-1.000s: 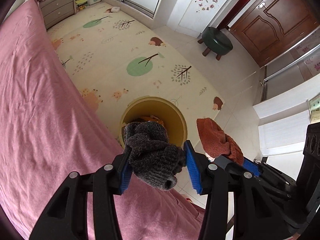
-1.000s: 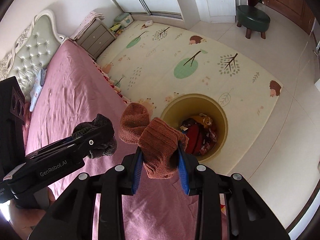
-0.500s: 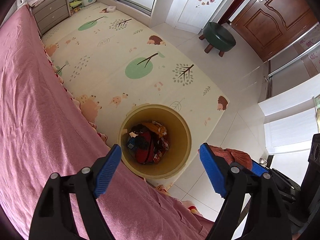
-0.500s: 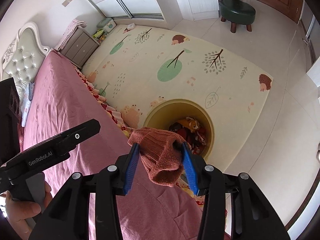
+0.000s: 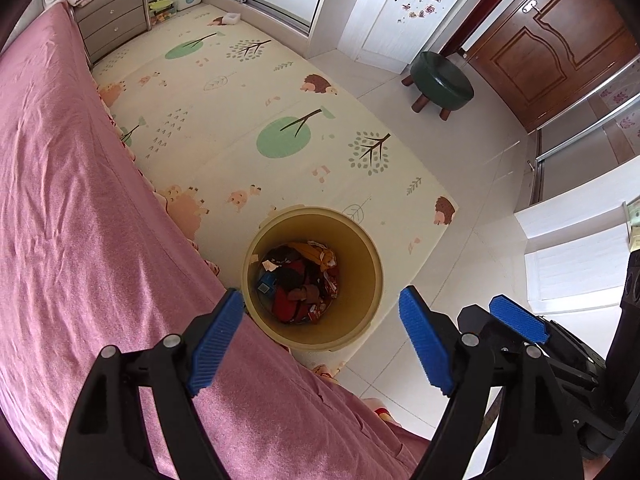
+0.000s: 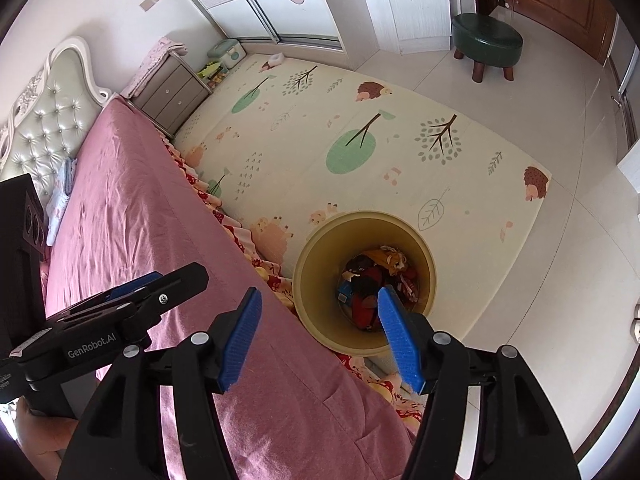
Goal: Collect trash
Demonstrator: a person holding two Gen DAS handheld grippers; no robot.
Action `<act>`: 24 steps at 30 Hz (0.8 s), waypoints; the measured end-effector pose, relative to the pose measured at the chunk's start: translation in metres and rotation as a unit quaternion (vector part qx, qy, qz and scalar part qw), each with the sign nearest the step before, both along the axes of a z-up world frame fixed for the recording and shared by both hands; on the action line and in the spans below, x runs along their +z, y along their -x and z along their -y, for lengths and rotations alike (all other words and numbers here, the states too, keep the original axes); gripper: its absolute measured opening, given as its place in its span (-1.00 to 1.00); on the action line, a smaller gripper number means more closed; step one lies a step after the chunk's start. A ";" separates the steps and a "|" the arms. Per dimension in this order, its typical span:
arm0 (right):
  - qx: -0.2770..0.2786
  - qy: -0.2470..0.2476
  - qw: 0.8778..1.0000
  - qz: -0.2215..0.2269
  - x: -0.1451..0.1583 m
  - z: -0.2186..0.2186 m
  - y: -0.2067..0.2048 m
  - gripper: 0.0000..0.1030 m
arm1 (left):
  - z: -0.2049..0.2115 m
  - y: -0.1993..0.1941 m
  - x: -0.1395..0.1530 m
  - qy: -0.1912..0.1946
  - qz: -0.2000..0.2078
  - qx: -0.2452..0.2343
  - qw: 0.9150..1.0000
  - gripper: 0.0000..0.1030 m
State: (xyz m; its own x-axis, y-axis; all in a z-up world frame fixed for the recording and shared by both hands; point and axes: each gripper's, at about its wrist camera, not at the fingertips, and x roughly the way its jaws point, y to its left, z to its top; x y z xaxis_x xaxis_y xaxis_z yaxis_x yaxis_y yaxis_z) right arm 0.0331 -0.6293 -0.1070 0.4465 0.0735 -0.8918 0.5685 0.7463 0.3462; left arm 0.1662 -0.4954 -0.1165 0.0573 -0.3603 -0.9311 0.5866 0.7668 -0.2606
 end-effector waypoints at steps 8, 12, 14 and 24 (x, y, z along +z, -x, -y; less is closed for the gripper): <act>0.027 0.009 0.999 0.017 0.038 -0.030 0.000 0.16 | -0.041 0.011 0.036 0.010 0.018 0.016 1.000 0.55; 0.052 0.012 0.998 0.026 0.059 -0.057 -0.002 0.16 | -0.074 0.021 0.056 0.012 0.027 0.030 0.999 0.55; 0.064 0.010 0.997 0.031 0.069 -0.072 -0.003 0.16 | -0.091 0.027 0.067 0.010 0.036 0.040 0.998 0.56; 0.143 0.013 0.989 0.037 0.103 -0.159 -0.005 0.16 | -0.196 0.064 0.096 0.005 0.038 0.116 0.993 0.60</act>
